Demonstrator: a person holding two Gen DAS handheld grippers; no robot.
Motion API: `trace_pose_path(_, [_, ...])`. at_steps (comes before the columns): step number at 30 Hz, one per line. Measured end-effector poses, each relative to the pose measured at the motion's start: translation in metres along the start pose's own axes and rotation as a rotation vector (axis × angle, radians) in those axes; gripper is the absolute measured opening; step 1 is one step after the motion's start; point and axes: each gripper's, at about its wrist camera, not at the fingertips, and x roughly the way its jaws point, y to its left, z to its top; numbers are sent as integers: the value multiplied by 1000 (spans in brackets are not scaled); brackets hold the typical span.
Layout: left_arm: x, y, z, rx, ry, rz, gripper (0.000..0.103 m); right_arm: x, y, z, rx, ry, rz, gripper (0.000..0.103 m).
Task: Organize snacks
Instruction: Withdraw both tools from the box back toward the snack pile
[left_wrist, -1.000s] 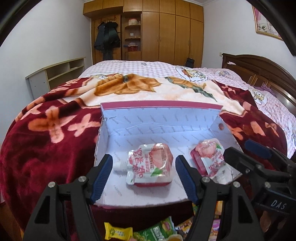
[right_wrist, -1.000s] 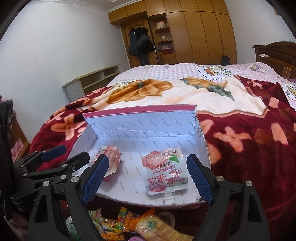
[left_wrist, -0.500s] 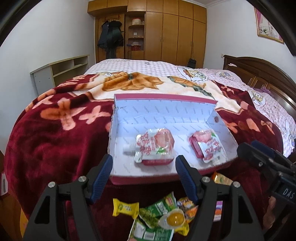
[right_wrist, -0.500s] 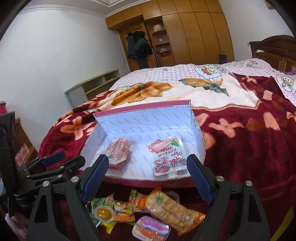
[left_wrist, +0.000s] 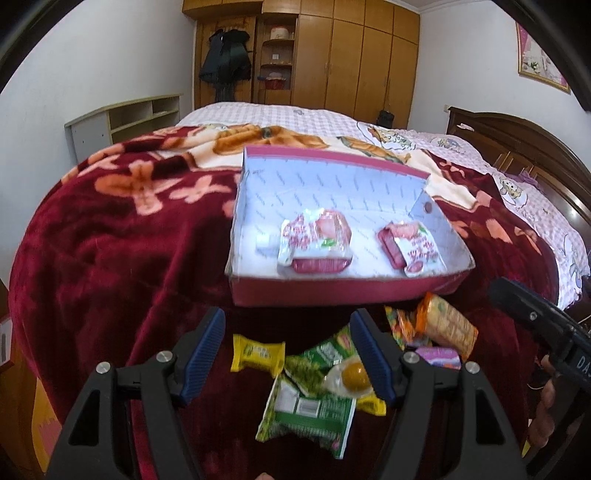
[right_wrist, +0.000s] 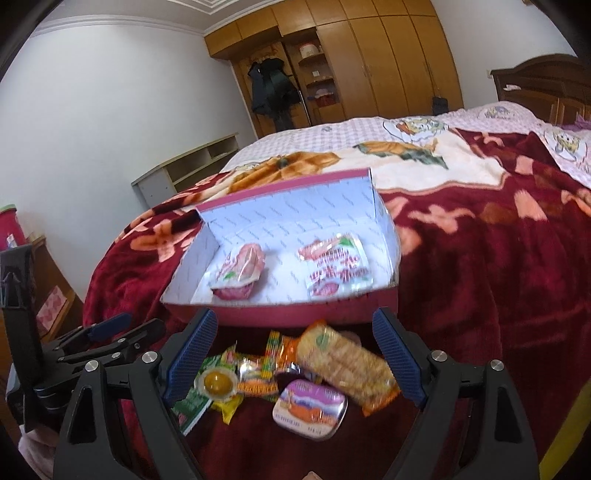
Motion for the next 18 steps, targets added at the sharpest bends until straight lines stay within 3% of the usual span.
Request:
trace_pose_path(9, [-3, 0, -25, 26, 26, -12, 74, -12, -4, -22, 32, 20, -15, 88])
trace_pose_path(18, [9, -7, -51, 66, 101, -34, 74, -16, -5, -43, 29, 42, -36, 88])
